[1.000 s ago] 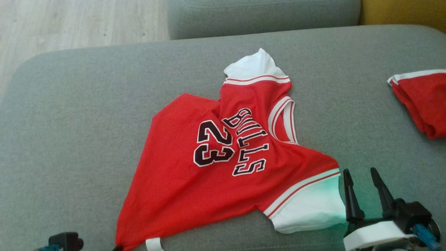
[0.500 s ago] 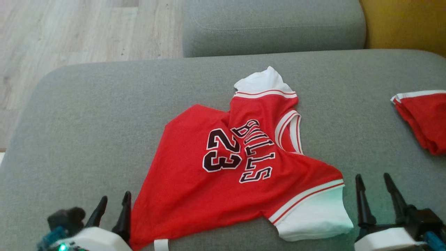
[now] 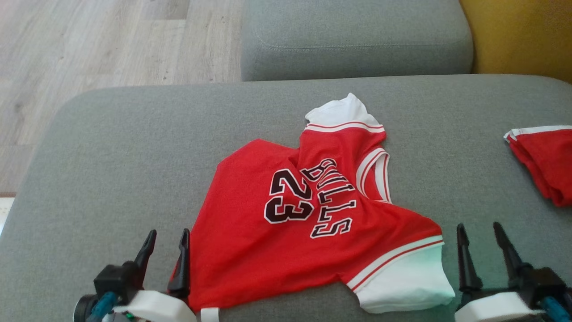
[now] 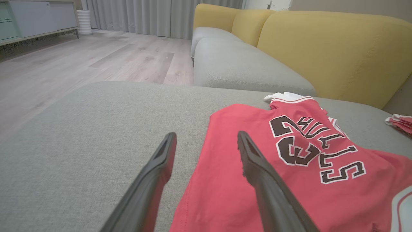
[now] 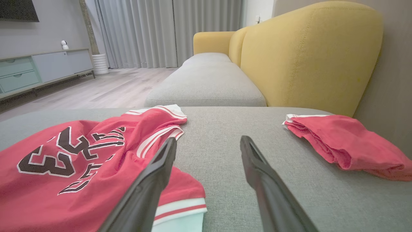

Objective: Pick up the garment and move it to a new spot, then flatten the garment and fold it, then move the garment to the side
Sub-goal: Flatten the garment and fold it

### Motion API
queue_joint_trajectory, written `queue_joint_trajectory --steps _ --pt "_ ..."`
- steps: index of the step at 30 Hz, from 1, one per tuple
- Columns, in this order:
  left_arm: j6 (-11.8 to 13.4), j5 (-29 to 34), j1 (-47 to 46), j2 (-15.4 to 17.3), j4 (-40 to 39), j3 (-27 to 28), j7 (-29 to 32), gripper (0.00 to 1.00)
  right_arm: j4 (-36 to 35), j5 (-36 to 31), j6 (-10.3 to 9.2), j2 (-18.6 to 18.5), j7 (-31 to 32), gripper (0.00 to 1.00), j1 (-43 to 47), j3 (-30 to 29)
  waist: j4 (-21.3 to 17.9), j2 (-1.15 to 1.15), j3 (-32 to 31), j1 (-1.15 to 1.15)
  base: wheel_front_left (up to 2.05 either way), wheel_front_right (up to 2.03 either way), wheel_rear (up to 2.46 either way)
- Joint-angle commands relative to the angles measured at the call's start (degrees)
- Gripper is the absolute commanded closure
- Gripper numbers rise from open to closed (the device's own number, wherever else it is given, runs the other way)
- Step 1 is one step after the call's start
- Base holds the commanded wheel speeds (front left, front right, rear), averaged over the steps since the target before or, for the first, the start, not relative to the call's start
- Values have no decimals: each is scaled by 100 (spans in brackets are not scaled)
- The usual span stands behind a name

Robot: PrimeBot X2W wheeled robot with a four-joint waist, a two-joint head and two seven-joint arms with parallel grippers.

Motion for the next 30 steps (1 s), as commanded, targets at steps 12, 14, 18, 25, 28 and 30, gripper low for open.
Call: queue_joint_trajectory --steps 12,14,18,25,28,30 --pt "-734 1062 -106 -576 -107 1168 -71 0 -97 139 -5 -51 -23 0 -194 329 17 0 -4 0 0 0 0" --pt "-821 1141 -91 -629 -107 1264 -71 0 -103 151 -5 -51 -23 0 -198 323 44 0 0 0 0 0 0" --pt "-959 1274 -72 -716 -75 1369 -71 0 -91 151 -5 -51 -23 0 -207 318 93 0 2 0 0 0 0" --pt "-1060 1354 -45 -796 -95 1522 -71 0 -120 426 -5 -51 -23 0 -288 319 128 0 -34 0 0 0 0" --pt "-1017 1361 82 -752 11 1561 96 0 -167 418 -5 -51 127 0 -344 334 95 0 -79 0 0 0 0" --pt "-995 1314 146 -696 -43 1585 558 0 -322 391 -5 -51 553 0 -378 342 80 0 -81 0 0 0 0"
